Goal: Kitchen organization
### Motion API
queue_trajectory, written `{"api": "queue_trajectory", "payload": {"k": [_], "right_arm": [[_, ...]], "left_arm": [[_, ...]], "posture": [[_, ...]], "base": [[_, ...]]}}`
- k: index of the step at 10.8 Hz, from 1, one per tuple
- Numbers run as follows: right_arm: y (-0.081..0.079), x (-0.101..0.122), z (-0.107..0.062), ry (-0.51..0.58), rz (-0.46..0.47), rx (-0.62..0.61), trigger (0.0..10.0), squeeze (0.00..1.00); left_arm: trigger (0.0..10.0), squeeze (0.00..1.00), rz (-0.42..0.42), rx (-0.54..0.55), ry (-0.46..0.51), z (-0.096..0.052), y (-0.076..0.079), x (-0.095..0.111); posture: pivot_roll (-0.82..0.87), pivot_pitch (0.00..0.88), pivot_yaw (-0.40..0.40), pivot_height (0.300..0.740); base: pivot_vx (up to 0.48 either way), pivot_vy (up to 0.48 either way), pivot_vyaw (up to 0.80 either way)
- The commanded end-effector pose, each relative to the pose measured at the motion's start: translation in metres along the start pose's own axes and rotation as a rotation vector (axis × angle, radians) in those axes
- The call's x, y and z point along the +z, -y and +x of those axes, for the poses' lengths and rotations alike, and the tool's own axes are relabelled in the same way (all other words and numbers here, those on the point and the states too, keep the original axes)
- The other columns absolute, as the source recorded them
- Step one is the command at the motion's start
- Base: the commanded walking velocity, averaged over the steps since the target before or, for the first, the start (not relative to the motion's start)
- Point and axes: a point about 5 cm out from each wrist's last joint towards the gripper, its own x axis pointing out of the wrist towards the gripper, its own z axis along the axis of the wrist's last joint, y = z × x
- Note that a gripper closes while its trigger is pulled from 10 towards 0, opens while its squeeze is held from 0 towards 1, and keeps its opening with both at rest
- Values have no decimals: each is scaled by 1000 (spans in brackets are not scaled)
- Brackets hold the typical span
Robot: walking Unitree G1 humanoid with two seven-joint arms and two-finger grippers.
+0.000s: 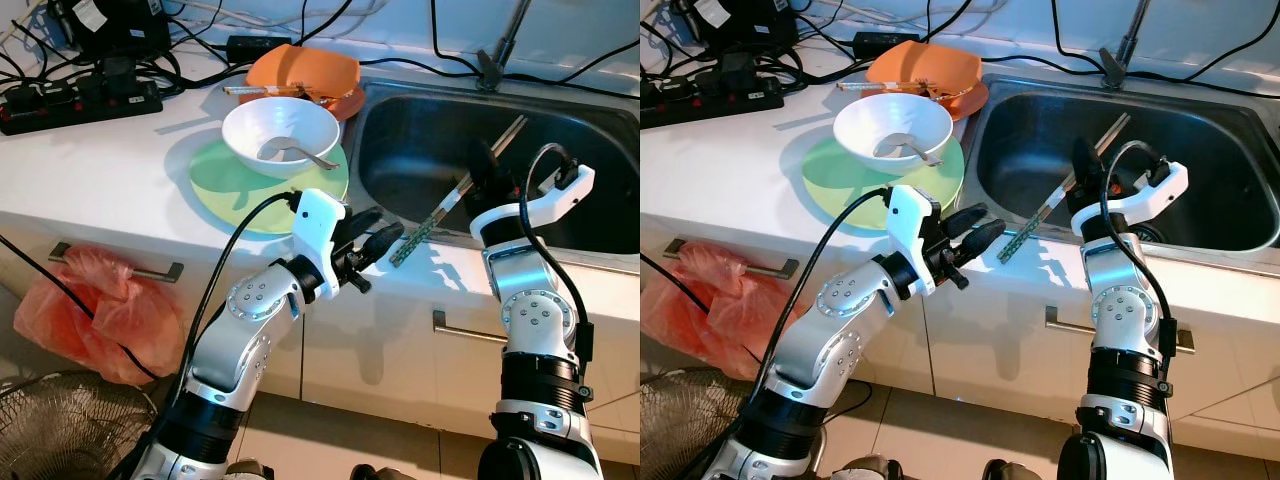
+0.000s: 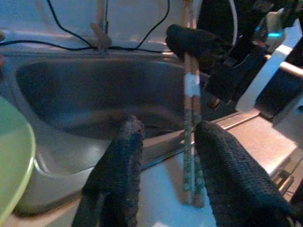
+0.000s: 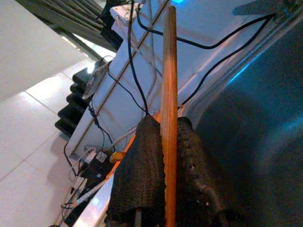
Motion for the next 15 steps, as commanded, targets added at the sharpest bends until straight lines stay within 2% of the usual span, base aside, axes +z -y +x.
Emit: {"api": "queue_trajectory", "payload": {"k": [1, 2, 5, 6, 8, 10, 11, 12, 13, 15], "right_arm": [[-1, 5, 3, 18, 23, -14, 0, 0], [0, 6, 3, 23, 32, -25, 0, 0], [12, 17, 8, 94, 136, -154, 0, 0], [17, 22, 9, 128, 160, -202, 0, 0], [25, 35, 13, 203, 179, -291, 0, 0], [26, 47, 18, 264, 183, -323, 0, 0], [25, 57, 24, 307, 185, -355, 3647, 0], [25, 65, 28, 345, 152, -389, 10000, 0], [24, 71, 33, 367, 53, -402, 10000, 0], [15, 78, 44, 378, -214, -381, 10000, 0]], "left_arm": [[10000, 557, 17, 26, 5, 1, -3, 2], [10000, 0, 17, 32, 5, 2, -4, 2], [10000, 0, 3, 49, -2, 1, -5, -1], [10000, 0, 32, 74, -16, 1, -8, -4], [10000, 0, 49, 76, -37, 0, -8, -9], [10000, 0, 50, 73, -41, 1, -7, -9], [10000, 0, 56, 68, -50, 1, -7, -11], [10000, 0, 61, 65, -54, 1, -6, -13], [10000, 0, 74, 65, -61, 2, -6, -13], [10000, 0, 77, 61, -69, 2, -6, -15]], "posture": [[173, 86, -22, 740], [172, 85, -22, 740], [175, 88, -25, 740], [177, 90, -26, 740], [178, 90, -27, 740], [175, 91, -26, 740], [174, 90, -26, 740], [175, 90, -26, 740], [178, 90, -27, 740], [181, 87, -28, 740]], "base": [[0, 0, 0], [0, 0, 0], [0, 0, 0], [0, 0, 0], [0, 0, 0], [0, 0, 0], [0, 0, 0], [0, 0, 0], [0, 0, 0], [0, 0, 0]]}}
